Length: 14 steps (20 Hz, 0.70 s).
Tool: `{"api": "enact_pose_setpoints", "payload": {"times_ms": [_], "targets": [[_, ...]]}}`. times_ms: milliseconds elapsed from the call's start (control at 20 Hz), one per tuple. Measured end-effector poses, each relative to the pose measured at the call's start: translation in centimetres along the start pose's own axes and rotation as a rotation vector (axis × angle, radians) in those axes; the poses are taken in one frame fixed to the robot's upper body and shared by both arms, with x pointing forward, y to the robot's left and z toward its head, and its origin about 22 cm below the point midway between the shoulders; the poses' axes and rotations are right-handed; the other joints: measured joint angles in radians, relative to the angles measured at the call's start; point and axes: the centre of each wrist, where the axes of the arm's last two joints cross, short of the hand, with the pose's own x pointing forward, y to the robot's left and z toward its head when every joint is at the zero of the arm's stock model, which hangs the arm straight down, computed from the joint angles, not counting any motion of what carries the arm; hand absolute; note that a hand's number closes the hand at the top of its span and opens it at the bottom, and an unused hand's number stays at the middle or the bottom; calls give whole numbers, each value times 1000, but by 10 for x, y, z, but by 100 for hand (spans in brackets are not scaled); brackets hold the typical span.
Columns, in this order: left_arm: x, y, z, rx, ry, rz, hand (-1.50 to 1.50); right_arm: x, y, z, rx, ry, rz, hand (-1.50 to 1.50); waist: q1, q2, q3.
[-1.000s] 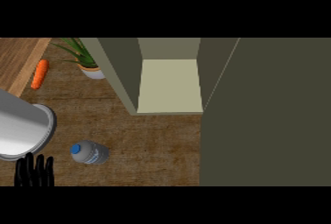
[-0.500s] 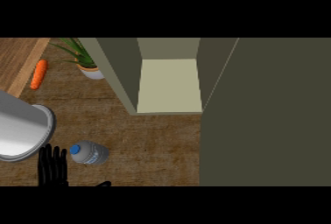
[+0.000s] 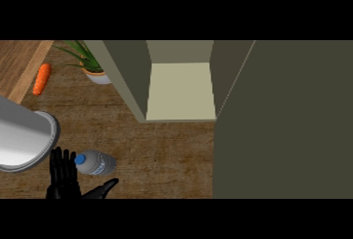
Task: Pick up the bottled water, place it into the cabinet and close the cabinet
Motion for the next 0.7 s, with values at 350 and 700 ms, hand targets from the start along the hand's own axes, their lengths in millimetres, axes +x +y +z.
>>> {"api": "enact_pose_setpoints", "payload": {"times_ms": [350,700], "targets": [[-30,8,-13,30,-4,-14,-150,2,-3,10,5,-6,7,-150,-2,0,0],[-51,7,-23,0,-5,84,-150,3,-2,15,2,-7,3,-150,0,1,0]]}}
